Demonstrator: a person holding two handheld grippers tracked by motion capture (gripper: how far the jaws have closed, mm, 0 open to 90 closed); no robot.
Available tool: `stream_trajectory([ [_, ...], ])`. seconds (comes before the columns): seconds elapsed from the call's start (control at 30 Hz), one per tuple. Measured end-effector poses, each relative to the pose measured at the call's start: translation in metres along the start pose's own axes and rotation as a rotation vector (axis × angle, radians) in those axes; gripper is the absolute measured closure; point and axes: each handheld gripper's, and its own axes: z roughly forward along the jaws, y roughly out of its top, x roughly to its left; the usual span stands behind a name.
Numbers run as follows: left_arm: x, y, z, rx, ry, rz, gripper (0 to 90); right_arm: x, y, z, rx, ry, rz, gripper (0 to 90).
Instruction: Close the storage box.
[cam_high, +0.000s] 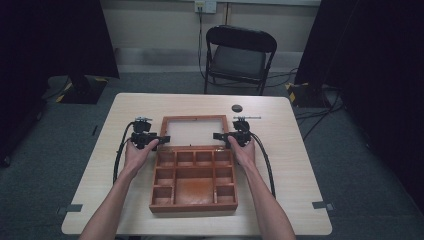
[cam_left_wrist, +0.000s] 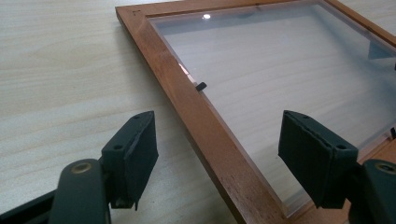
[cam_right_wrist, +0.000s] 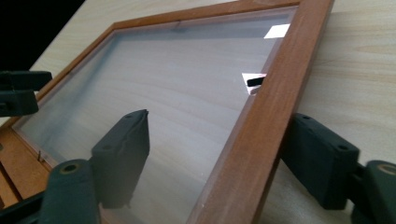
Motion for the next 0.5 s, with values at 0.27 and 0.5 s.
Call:
stream_trajectory([
  [0.27,0.004,0.001,-0.004,-0.012,-0.016,-0.020,28.1,0.000,0.002,-0.007,-0.043,-0.003,-0.015,37.5],
  [0.5,0.003,0.000,-0.003,-0.016,-0.051,-0.021,30.0,-0.002,0.003,-0.010,-0.062,0.018,-0.004,42.3],
])
